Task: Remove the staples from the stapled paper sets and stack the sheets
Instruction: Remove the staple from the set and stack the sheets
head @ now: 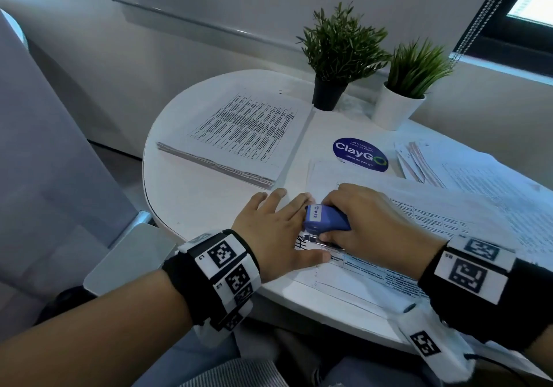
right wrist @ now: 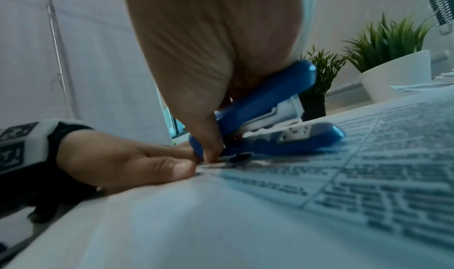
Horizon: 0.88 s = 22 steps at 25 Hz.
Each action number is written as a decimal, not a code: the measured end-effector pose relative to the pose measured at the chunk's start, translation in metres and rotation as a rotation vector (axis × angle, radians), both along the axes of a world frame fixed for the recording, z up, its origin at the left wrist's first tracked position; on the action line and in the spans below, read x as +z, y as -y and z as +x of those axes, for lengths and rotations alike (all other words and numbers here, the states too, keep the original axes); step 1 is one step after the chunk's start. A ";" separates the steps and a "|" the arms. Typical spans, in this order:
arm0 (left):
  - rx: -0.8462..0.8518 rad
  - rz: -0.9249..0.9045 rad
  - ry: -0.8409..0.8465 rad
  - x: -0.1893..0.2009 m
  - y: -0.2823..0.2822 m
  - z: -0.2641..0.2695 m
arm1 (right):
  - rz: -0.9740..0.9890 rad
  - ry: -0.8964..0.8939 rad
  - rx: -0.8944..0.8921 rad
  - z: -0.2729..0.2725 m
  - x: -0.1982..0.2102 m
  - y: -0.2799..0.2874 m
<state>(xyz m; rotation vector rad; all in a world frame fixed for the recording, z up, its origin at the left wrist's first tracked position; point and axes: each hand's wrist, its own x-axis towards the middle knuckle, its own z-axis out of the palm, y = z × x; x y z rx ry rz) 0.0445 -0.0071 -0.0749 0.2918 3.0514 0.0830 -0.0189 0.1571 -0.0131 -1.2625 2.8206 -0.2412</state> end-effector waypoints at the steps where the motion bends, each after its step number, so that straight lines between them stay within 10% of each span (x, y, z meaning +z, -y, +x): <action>1: -0.002 -0.005 -0.001 0.000 0.000 0.000 | 0.002 -0.020 0.028 0.000 -0.001 0.000; 14: -0.004 0.030 -0.032 -0.001 0.001 0.001 | 0.304 0.119 0.029 -0.009 0.008 0.014; 22: -0.015 0.029 -0.009 -0.002 0.001 0.000 | 0.273 -0.129 0.181 0.004 0.008 0.011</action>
